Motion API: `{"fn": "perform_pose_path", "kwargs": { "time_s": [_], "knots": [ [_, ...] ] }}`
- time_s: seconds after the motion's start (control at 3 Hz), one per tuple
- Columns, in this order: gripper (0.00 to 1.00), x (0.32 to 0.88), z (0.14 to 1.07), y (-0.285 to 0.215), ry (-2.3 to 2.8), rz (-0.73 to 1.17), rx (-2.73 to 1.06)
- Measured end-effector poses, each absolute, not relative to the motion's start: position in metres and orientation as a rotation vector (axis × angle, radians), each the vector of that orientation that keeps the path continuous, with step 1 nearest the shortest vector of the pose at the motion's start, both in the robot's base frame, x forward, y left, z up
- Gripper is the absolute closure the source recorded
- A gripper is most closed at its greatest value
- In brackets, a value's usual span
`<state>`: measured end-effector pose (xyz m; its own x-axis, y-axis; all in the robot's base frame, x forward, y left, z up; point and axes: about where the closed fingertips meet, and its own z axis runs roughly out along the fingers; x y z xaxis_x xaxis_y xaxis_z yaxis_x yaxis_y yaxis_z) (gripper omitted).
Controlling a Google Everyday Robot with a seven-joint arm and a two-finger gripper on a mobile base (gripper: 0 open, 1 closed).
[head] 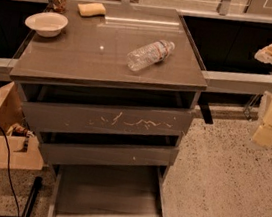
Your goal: Place water bottle into bottom drawer
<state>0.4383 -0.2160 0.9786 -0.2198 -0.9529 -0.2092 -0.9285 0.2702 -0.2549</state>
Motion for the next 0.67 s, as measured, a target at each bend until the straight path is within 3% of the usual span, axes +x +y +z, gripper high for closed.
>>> {"fn": "perform_pose_path", "kwargs": {
  "time_s": [0.67],
  "knots": [
    [0.00, 0.455, 0.982, -0.208, 2.175, -0.122, -1.759]
  ]
}}
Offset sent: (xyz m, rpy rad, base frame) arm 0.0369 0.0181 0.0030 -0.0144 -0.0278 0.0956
